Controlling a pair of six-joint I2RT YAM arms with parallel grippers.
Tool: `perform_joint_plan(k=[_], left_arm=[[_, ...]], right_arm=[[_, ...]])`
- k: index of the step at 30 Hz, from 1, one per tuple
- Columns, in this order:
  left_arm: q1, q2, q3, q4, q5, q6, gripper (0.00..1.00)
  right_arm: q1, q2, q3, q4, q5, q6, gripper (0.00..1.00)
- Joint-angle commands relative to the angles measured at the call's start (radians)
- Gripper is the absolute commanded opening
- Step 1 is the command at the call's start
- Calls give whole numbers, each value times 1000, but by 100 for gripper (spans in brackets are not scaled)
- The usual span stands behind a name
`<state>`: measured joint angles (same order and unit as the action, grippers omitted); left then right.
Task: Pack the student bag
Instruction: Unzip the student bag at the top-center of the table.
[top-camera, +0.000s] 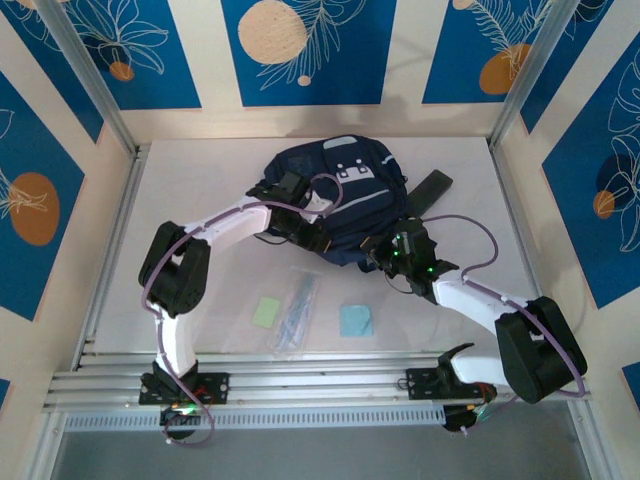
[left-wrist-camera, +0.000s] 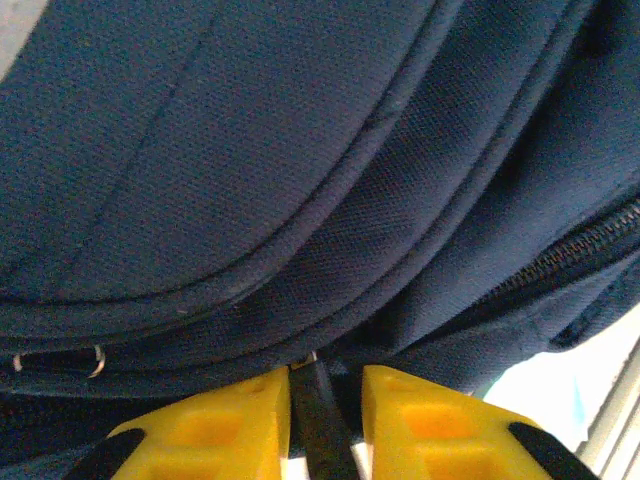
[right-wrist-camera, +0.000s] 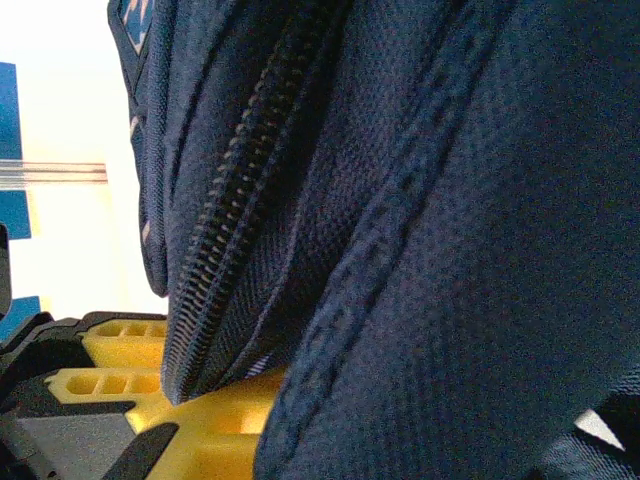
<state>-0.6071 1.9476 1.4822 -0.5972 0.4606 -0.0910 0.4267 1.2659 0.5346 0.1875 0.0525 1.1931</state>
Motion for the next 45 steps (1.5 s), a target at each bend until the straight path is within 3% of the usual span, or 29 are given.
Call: perform_joint_plan(k=[1, 3, 5, 6, 9, 11, 16, 23, 28, 36, 37, 38, 39, 41, 42, 45], left_arm=[[-10, 22, 30, -38, 13, 28, 16], [-8, 27, 37, -44, -32, 28, 1], [-6, 29, 46, -44, -72, 24, 0], [-5, 29, 47, -42, -93, 22, 0], [-3, 19, 43, -34, -155, 15, 0], [-3, 7, 34, -25, -168, 13, 0], [-5, -43, 20, 9, -87, -7, 0], [-4, -107, -14, 94, 15, -59, 0], [-5, -122, -29, 115, 30, -68, 0], [-5, -119, -55, 129, 40, -59, 0], [-5, -118, -58, 126, 38, -56, 0], [-5, -118, -61, 123, 35, -51, 0], [-5, -119, -63, 115, 22, -43, 0], [-4, -124, -73, 106, -26, -27, 0], [-1, -128, -85, 108, -64, -20, 0], [19, -136, -127, 128, -168, -30, 0]], right_arm=[[-5, -31, 4, 23, -12, -17, 0], [-8, -33, 4, 15, -19, -17, 0], [-15, -44, 5, -12, -35, -20, 3], [-25, -60, 8, -40, -47, -24, 11], [-69, -133, 26, -178, -60, -47, 50], [-104, -186, 39, -260, -73, -67, 62], [-162, -255, 71, -329, -119, -75, 65], [-151, -115, 129, -171, -183, -10, 64], [-113, 44, 191, -60, -196, 13, 64], [-73, 244, 259, 86, -129, 33, 62], [-65, 262, 270, 87, -103, 22, 59], [-61, 278, 276, 87, -84, 15, 49], [-63, 295, 278, 104, -78, 16, 31], [-68, 310, 263, 173, -88, 25, 6], [-69, 310, 251, 208, -94, 33, 0], [-74, 281, 250, 223, -112, 22, 0]])
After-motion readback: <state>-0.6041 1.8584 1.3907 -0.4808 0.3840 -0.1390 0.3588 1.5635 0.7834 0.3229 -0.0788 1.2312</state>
